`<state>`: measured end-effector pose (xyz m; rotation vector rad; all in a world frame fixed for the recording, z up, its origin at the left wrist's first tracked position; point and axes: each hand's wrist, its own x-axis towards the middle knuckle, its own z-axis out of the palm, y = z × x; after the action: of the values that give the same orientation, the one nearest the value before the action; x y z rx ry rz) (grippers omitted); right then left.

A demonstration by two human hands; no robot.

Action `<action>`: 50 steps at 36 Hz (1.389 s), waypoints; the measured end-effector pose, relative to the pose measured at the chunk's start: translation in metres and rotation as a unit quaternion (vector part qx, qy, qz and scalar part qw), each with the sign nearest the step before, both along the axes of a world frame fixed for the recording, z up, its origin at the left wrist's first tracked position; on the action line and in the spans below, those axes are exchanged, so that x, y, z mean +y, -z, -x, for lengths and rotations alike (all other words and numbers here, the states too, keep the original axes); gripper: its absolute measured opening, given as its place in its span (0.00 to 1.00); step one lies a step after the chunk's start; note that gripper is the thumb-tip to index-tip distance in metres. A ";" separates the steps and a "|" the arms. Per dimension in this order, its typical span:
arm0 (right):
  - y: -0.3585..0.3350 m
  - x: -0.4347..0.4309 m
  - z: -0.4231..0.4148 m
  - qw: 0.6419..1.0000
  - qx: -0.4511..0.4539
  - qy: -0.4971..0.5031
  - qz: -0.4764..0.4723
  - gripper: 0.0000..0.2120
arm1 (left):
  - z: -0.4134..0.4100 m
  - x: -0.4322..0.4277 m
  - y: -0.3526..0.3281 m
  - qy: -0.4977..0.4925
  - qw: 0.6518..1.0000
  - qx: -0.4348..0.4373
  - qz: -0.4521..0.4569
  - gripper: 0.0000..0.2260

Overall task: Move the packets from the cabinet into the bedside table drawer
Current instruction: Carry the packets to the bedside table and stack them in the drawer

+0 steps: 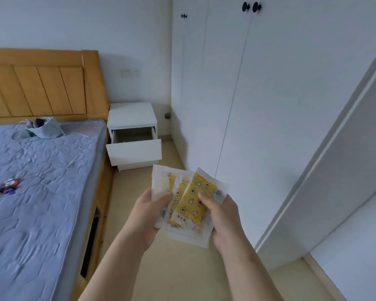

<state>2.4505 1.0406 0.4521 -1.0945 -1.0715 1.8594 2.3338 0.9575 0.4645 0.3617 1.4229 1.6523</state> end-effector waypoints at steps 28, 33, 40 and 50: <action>0.037 0.238 0.469 0.982 -0.013 -0.156 0.105 0.06 | 0.445 0.209 0.039 -0.175 0.981 -0.069 0.044 0.06; 0.050 0.294 0.533 0.982 0.007 -0.127 0.141 0.07 | 0.506 0.261 0.051 -0.189 0.978 -0.067 0.054 0.06; 0.054 0.381 0.612 0.977 0.030 -0.129 0.167 0.05 | 0.579 0.343 0.057 -0.183 0.979 -0.070 0.056 0.07; 0.065 0.466 0.733 0.960 -0.014 -0.208 0.189 0.06 | 0.686 0.429 0.067 -0.200 0.972 -0.093 0.078 0.10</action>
<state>1.7180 1.5064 0.3875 -1.1720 -1.0469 2.4666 1.6477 1.3863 0.3972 -0.1796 1.5371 1.8177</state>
